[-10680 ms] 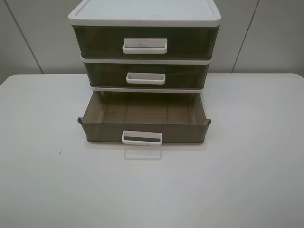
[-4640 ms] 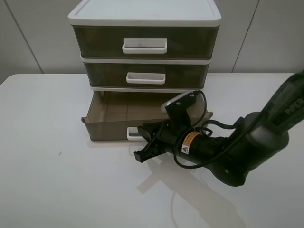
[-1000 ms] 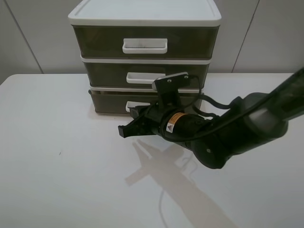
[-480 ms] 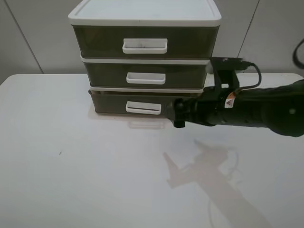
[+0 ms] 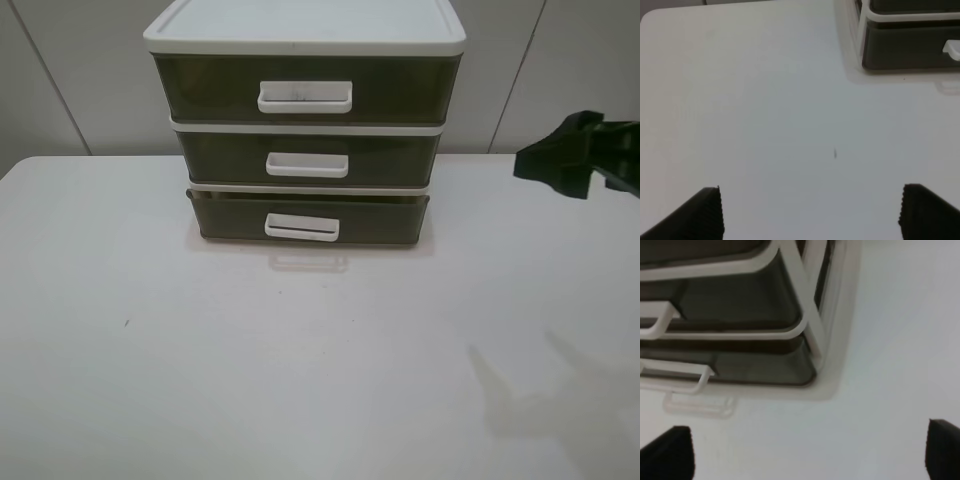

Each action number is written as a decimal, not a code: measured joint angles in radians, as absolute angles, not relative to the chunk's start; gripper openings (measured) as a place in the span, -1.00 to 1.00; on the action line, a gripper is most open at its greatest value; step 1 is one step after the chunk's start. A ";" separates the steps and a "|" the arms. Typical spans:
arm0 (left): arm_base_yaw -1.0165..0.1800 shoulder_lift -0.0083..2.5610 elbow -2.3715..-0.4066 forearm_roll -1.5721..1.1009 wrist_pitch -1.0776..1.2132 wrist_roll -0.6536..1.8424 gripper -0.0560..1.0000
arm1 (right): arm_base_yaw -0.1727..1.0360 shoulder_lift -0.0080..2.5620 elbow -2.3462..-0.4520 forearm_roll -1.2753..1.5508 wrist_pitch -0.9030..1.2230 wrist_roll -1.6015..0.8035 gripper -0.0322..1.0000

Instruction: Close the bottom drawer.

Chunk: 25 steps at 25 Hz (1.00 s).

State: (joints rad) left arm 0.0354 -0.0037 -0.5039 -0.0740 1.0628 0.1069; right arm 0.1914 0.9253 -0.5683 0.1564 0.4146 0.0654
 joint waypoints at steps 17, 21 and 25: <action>0.035 -0.004 -0.504 -0.074 1.063 0.107 0.47 | 0.111 0.157 -0.632 0.151 0.922 -0.025 0.62; 0.035 -0.004 -0.504 -0.074 1.063 0.107 0.47 | 0.111 0.100 -0.597 0.080 0.919 -0.026 0.62; 0.035 -0.004 -0.504 -0.074 1.063 0.107 0.47 | 0.111 0.059 -0.573 0.015 0.933 -0.026 0.62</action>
